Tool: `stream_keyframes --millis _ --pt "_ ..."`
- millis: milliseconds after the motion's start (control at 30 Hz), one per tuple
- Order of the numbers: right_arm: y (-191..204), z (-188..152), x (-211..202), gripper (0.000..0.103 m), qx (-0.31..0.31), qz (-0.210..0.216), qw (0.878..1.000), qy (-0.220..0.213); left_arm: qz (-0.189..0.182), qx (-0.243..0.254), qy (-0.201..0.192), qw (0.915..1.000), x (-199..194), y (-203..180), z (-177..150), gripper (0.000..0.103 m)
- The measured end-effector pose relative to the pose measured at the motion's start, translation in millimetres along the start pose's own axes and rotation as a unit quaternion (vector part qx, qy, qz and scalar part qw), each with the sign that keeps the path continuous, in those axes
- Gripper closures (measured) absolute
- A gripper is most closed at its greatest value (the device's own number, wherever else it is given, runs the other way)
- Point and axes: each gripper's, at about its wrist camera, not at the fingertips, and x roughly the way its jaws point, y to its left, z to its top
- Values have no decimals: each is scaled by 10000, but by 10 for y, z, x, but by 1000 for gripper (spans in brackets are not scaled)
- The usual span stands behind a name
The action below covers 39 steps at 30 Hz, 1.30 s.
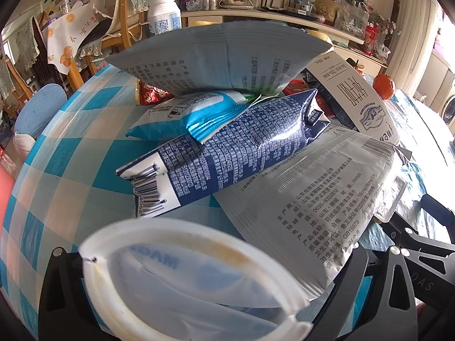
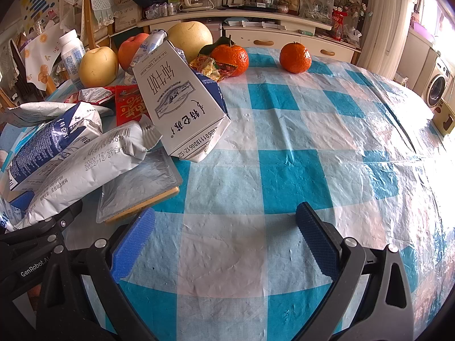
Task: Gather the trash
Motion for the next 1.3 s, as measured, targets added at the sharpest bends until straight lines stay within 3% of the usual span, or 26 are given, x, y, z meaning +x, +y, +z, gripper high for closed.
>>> stream_keyframes --millis 1067,1300 --pt "1 2 3 4 -27 0 10000 2 19 7 -1 10000 3 -4 -2 5" --pt "-51 -98 -101 4 -123 70 9998 123 -79 138 35 9999 -157 -28 -211 5"
